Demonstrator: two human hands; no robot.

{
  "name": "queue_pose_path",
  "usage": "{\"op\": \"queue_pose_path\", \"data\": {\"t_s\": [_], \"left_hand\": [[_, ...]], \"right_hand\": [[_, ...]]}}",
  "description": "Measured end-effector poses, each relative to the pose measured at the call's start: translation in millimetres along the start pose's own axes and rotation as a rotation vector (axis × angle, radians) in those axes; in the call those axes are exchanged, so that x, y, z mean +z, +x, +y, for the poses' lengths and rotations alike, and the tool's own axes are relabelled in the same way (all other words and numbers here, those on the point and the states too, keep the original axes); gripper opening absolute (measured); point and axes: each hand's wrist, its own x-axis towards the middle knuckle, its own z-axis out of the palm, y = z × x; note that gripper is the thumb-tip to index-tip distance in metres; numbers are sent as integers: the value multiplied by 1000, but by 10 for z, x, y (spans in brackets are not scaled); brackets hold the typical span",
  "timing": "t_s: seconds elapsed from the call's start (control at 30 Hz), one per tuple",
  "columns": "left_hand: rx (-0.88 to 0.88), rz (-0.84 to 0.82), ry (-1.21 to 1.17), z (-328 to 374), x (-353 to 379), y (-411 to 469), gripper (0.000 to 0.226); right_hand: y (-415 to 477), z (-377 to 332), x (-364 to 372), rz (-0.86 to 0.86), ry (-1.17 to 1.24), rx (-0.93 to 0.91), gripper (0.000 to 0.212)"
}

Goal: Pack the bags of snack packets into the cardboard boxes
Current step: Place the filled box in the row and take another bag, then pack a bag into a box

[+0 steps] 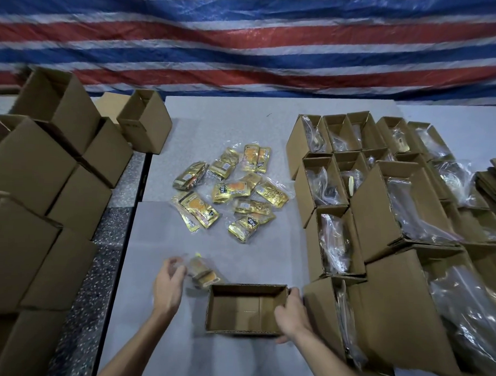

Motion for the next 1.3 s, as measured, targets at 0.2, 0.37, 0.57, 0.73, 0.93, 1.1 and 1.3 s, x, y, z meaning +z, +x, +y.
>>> {"op": "queue_pose_path", "data": {"t_s": [0.2,0.37,0.57,0.73,0.93,1.1,1.3], "left_hand": [[-108,10,186,-48,-125,-86,33],[6,66,73,-45,-311,-130,18],[51,-35,-161,221,-500,-337,22],[193,-88,-174,533,-657,-613,29],[412,-136,-122,828,-792,-931,32],[504,-247,-87,1089,-837,-1146,31],[597,-295,-162,1354,-809,-1331,29]], "right_hand": [[67,-16,20,-28,-37,-3,32],[78,-5,39,-43,-19,1,29],[13,-12,26,-50,-15,-10,30],[-7,0,46,-55,-10,-9,33],[-19,32,69,-50,-16,-15,33],[-23,57,55,-23,-83,-48,32],[-119,14,43,-58,74,-14,26]]}}
